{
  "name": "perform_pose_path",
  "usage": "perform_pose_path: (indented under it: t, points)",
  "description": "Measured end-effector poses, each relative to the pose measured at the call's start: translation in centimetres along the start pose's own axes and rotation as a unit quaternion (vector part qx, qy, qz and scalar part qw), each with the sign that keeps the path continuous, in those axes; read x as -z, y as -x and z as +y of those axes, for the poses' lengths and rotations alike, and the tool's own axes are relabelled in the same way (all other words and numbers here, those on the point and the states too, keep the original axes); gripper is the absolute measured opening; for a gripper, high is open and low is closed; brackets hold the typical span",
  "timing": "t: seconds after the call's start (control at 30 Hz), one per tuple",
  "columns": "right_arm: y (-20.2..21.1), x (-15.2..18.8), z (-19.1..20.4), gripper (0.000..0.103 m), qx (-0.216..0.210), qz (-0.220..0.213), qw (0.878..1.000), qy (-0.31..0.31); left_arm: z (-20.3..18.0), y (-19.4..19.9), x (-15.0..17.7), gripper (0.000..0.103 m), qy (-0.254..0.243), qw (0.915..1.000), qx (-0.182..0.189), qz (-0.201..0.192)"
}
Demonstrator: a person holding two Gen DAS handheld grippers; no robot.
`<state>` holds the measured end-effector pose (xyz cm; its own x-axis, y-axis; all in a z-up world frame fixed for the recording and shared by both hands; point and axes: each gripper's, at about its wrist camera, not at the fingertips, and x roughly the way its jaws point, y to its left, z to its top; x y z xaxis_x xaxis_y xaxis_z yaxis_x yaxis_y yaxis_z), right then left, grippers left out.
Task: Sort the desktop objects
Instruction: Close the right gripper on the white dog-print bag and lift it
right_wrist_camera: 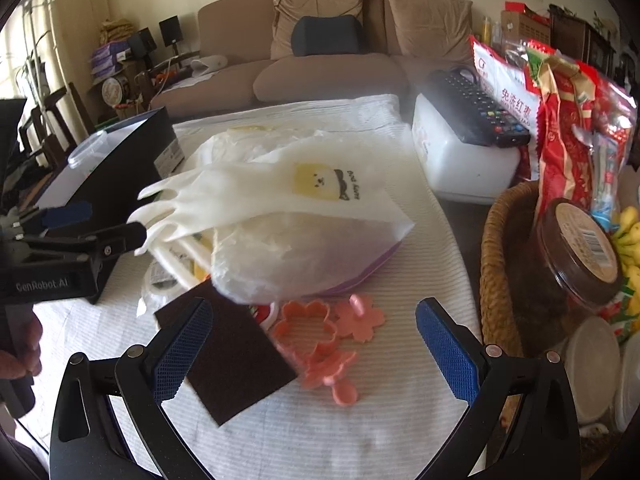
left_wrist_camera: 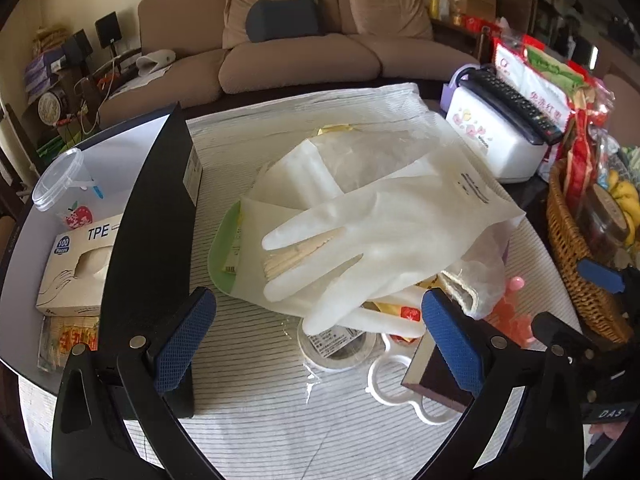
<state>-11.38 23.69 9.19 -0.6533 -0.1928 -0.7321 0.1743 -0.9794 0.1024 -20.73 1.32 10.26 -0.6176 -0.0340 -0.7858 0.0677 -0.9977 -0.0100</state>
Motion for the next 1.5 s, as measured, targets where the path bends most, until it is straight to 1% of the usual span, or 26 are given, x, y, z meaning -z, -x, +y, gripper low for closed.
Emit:
perform_pose_path:
  t: [0.17,0.23,0.33,0.43,0.5,0.6,0.63,0.67,0.7,0.73,0.77,0.8,0.83,0.87,0.93,0.97,1.03,1.1,1.23,1.37,1.5]
  points:
    - [-2.8,-2.2,-2.4,0.103,-0.011,0.004,1.0,-0.011,-0.3,-2.2,-0.2,0.103,0.005,1.0,0.004,0.005]
    - [-4.0,-2.9,-3.2,0.103,-0.013,0.011,1.0,-0.012,-0.3,-3.0,0.0,0.103,0.005,0.9998,0.016,0.011]
    - [-5.4,-3.5,-3.9,0.097,-0.017,0.019,1.0,-0.005,-0.2,-3.7,0.4,0.103,0.006,0.9992,0.037,0.014]
    - [-6.5,-4.0,-4.2,0.095,-0.009,0.021,1.0,0.017,-0.1,-4.3,0.5,0.103,0.002,0.9992,0.038,0.016]
    - [-7.4,-4.2,-4.3,0.093,-0.011,0.033,0.999,0.035,-0.2,-4.9,0.3,0.103,0.001,0.9991,0.036,0.024]
    - [-8.3,-4.4,-4.1,0.086,-0.009,0.039,0.998,0.052,-0.5,-5.4,0.1,0.099,0.0,0.9995,0.018,0.025]
    - [-8.4,-4.5,-4.1,0.08,-0.013,0.041,0.998,0.053,-0.7,-5.5,0.0,0.097,0.0,0.9996,0.017,0.023]
    - [-8.5,-4.5,-4.0,0.076,-0.015,0.042,0.998,0.053,-0.8,-5.5,-0.1,0.091,0.0,0.9996,0.018,0.021]
    - [-8.6,-4.5,-4.0,0.071,-0.015,0.04,0.998,0.054,-0.9,-5.6,-0.1,0.083,0.002,0.9996,0.02,0.022]
    - [-8.5,-4.5,-3.9,0.053,-0.015,0.037,0.998,0.055,-0.9,-5.7,-0.2,0.077,0.006,0.9995,0.019,0.023]
    - [-8.5,-4.5,-3.8,0.037,-0.015,0.034,0.998,0.056,-0.8,-5.7,-0.2,0.075,0.011,0.9994,0.022,0.024]
    - [-8.4,-4.6,-3.8,0.028,-0.014,0.03,0.998,0.055,-0.7,-5.7,-0.3,0.071,0.017,0.9992,0.027,0.025]
    - [-8.3,-4.6,-3.8,0.014,-0.009,0.027,0.998,0.055,-0.6,-5.7,-0.3,0.066,0.022,0.9989,0.03,0.027]
    - [-8.1,-4.6,-3.9,0.012,-0.009,0.023,0.998,0.053,-0.4,-5.7,-0.3,0.062,0.028,0.9987,0.033,0.026]
    - [-7.5,-4.6,-4.2,0.009,-0.013,0.01,0.999,0.045,0.2,-5.4,-0.3,0.041,0.04,0.9982,0.037,0.024]
    - [-7.1,-4.6,-4.3,0.008,-0.011,0.003,0.999,0.043,0.5,-5.2,-0.3,0.038,0.046,0.9979,0.039,0.023]
    - [-6.4,-4.6,-4.3,0.006,-0.007,-0.008,0.999,0.041,1.0,-4.9,-0.3,0.022,0.056,0.9971,0.045,0.025]
    - [-5.8,-4.5,-4.1,0.005,-0.003,-0.013,0.999,0.041,1.4,-4.6,-0.4,0.015,0.061,0.9968,0.045,0.028]
    - [-4.0,-4.8,-3.6,0.004,0.008,-0.03,0.999,0.044,1.7,-3.2,-0.6,0.013,0.069,0.9963,0.047,0.02]
    - [-1.8,-5.6,-2.7,0.004,0.01,-0.043,0.998,0.053,1.4,-1.3,-0.9,0.012,0.064,0.9967,0.048,0.006]
    - [0.0,-6.2,-2.2,0.004,0.01,-0.044,0.998,0.053,1.0,1.0,-1.3,0.01,0.06,0.9965,0.058,-0.009]
